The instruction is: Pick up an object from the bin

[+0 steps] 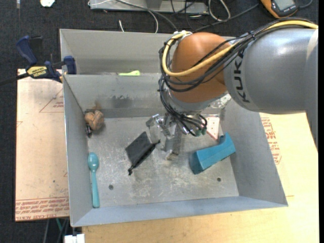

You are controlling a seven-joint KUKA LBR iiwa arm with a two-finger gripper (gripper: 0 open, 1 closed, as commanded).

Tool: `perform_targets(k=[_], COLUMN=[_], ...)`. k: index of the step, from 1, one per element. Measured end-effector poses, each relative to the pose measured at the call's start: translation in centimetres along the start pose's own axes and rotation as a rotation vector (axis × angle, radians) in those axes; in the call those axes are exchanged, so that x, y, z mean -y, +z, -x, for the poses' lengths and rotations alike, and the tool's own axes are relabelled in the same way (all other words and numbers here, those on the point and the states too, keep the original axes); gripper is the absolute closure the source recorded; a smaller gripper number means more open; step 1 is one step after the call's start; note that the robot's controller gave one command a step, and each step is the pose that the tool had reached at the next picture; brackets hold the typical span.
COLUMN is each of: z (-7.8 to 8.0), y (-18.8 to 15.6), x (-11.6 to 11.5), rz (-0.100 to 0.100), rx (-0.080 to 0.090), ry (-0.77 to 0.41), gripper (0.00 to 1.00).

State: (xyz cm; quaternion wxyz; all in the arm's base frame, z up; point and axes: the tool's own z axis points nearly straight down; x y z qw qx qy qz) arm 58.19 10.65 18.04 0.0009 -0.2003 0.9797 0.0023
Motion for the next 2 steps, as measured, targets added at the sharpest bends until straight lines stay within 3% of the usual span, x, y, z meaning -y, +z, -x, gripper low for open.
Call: perform_targets(k=[1,2], z=[1.7,2.2], y=[1.6,-4.6], x=[0.1,-0.3], rz=[-0.002,-0.002], rx=[0.007,0.005], ry=[-0.051,-0.297], gripper=[1.0,1.0])
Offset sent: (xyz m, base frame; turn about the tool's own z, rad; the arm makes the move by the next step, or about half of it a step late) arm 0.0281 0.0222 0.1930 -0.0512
